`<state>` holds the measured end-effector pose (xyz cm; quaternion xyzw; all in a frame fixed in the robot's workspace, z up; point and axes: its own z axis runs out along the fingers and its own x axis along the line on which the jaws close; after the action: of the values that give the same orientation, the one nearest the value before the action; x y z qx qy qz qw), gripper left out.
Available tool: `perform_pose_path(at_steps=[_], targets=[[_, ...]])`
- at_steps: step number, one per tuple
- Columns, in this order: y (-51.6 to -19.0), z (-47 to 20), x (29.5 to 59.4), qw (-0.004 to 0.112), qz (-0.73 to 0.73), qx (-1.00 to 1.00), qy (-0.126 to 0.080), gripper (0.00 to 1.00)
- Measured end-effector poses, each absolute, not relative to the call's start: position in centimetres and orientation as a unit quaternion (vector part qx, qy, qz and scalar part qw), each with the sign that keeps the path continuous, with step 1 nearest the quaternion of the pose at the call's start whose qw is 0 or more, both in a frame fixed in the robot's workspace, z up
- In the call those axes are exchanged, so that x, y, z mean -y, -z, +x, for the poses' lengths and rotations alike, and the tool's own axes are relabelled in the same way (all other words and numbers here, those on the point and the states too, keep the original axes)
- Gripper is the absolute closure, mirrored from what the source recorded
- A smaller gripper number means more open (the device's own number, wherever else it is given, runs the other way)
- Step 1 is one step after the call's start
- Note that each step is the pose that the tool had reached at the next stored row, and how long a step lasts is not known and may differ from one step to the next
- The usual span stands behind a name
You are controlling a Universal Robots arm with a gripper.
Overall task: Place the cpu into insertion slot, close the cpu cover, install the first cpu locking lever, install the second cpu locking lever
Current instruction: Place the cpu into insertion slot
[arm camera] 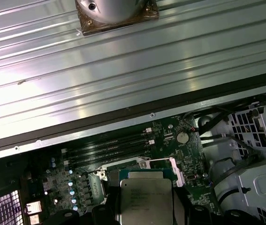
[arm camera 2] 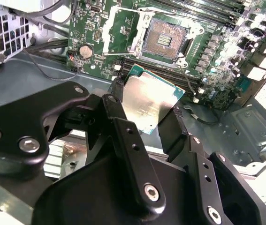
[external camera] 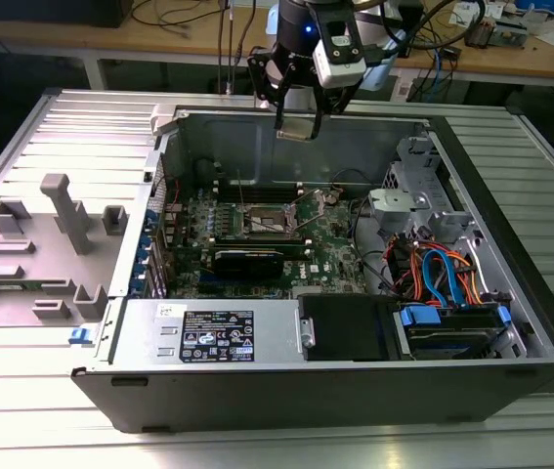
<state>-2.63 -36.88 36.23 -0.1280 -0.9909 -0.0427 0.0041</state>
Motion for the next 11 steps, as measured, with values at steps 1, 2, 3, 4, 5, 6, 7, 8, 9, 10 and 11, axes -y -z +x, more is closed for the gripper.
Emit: perform_pose_path(at_steps=[1,2,3,4,5,6,7,8,9,10,11], targets=[[-36.2,-2.62,36.89,0.004,-0.138,0.99,0.042,0.46],[-36.17,-2.63,36.89,0.003,-0.144,0.989,0.042,0.46],[-36.15,-2.63,36.89,0.003,-0.15,0.988,0.042,0.46],[-36.11,-2.63,36.88,0.002,-0.162,0.986,0.042,0.46],[-36.06,-2.63,36.88,0.002,-0.172,0.984,0.042,0.46],[-36.03,-2.63,36.88,0.002,-0.178,0.983,0.042,0.46],[-36.01,-2.63,36.88,0.002,-0.184,0.982,0.042,0.46],[-35.96,-2.63,36.89,0.001,-0.192,0.981,0.042,0.46],[-35.89,-2.63,36.89,0.001,-0.2,0.979,0.042,0.46],[-35.86,-2.88,36.92,0.001,-0.201,0.979,0.042,0.46],[-35.83,-3.03,36.94,0.001,-0.201,0.979,0.042,0.46]])
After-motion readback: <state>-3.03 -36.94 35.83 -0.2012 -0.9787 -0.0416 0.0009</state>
